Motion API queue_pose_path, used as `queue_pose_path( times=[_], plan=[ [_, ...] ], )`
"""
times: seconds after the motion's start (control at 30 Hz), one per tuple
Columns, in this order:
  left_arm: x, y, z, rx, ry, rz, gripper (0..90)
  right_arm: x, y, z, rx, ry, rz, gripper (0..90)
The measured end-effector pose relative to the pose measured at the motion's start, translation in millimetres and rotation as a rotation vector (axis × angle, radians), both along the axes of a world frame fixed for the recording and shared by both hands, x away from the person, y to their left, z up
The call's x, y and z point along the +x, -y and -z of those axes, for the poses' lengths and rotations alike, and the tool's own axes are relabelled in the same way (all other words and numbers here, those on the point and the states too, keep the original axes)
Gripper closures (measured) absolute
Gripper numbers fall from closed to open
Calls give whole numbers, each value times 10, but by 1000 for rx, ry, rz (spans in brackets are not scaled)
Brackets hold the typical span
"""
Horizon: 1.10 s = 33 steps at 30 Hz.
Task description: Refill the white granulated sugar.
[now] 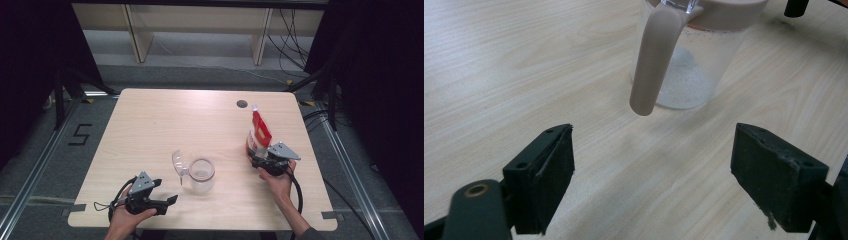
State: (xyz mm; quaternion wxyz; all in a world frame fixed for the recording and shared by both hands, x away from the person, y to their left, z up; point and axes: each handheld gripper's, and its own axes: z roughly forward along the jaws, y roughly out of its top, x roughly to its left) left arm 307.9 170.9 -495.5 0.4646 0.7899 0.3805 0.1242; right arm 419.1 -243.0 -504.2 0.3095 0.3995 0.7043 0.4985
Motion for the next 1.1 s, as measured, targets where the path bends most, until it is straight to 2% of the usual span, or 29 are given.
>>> queue_pose_path(
  times=[0.2,0.23,0.27,0.47,0.7,0.8,0.97,1.0,1.03,1.07,1.1],
  plan=[
    [-1,2,0,0,1,1,173,24,0,10,5,3,-2,350],
    [-1,2,1,0,1,0,173,21,-5,11,10,-10,1,351],
    [0,-3,-1,7,1,4,173,22,-6,12,3,8,13,353],
    [-6,11,6,-5,-3,-3,173,31,0,16,8,9,3,353],
    [-4,8,3,3,-8,1,173,47,9,19,8,25,3,363],
    [-4,12,8,-4,-6,2,173,47,-1,26,20,11,-3,368],
    [-4,12,8,-4,-6,2,173,52,8,26,8,31,7,400],
    [-5,11,6,-4,-5,2,173,61,12,28,18,30,-3,402],
    [-7,12,5,-4,-2,-1,173,39,11,18,31,-13,-3,405],
    [-7,12,6,-4,-5,0,173,50,14,29,33,6,7,408],
    [-5,13,8,-6,-6,3,173,48,20,26,39,-11,-8,413]
  ],
)
